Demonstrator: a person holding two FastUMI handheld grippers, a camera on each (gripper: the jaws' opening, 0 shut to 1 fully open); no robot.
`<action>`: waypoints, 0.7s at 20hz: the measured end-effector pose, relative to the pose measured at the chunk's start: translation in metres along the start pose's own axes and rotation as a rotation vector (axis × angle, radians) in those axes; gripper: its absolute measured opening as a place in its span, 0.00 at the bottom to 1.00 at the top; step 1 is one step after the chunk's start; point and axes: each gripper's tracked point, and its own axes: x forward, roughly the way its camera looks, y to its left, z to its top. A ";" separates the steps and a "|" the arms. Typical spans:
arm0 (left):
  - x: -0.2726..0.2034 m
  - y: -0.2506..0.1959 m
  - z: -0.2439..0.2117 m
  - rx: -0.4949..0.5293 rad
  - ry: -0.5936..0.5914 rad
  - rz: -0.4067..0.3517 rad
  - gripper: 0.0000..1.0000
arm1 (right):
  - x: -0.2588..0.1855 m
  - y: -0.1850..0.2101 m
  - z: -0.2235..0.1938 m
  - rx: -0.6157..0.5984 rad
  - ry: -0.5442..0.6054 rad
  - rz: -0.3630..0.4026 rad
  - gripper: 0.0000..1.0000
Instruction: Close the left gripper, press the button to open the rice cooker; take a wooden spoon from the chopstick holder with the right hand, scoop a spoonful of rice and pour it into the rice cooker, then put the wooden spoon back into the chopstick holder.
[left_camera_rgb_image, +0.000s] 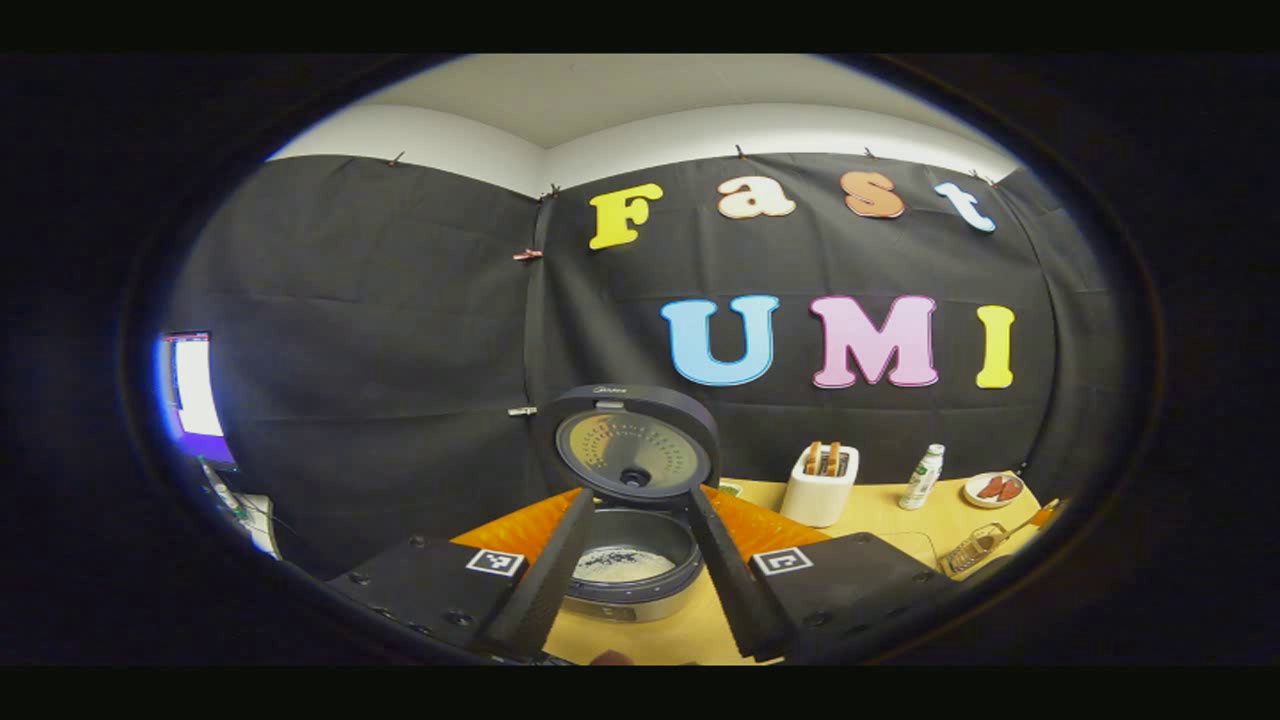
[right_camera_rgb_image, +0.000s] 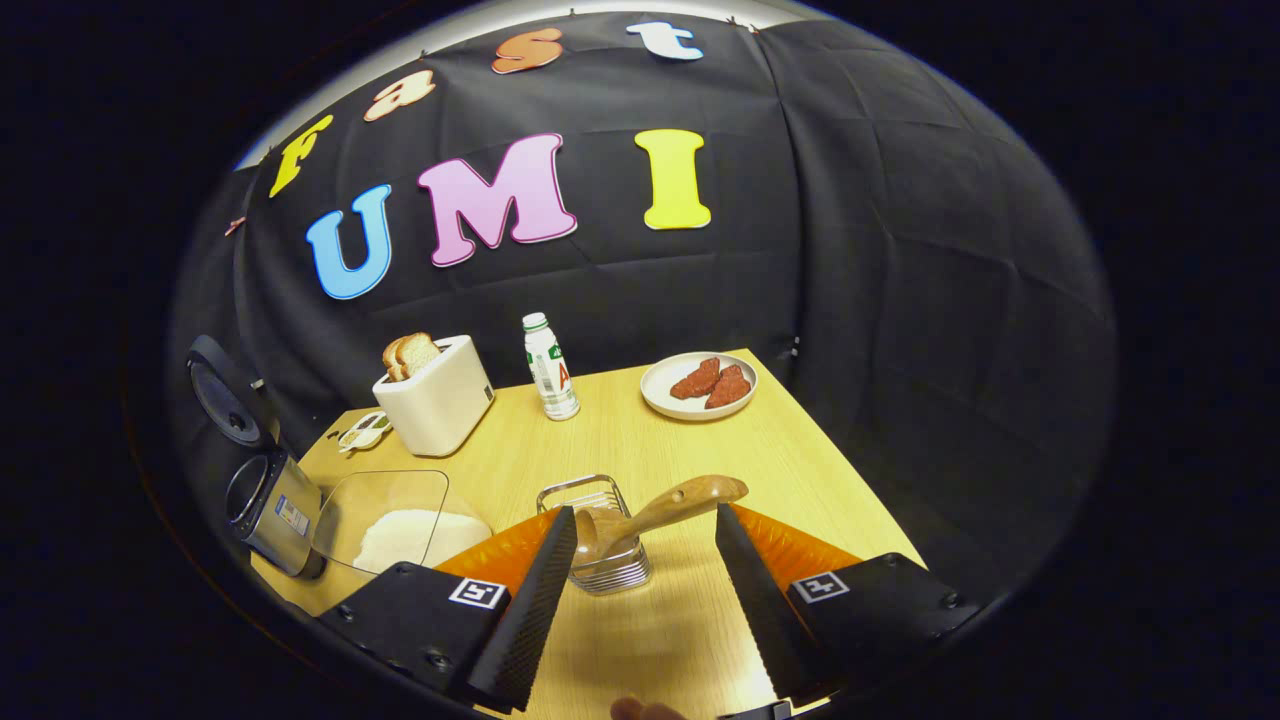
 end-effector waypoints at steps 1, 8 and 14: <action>-0.002 0.000 0.000 0.005 0.002 0.001 0.68 | 0.005 -0.002 -0.003 0.018 0.011 -0.004 0.88; -0.022 -0.008 0.004 0.037 0.001 -0.008 0.68 | 0.045 0.002 -0.017 0.043 0.047 0.032 0.88; -0.036 -0.007 0.003 0.047 0.001 -0.010 0.68 | 0.064 0.015 -0.013 0.052 0.059 0.090 0.77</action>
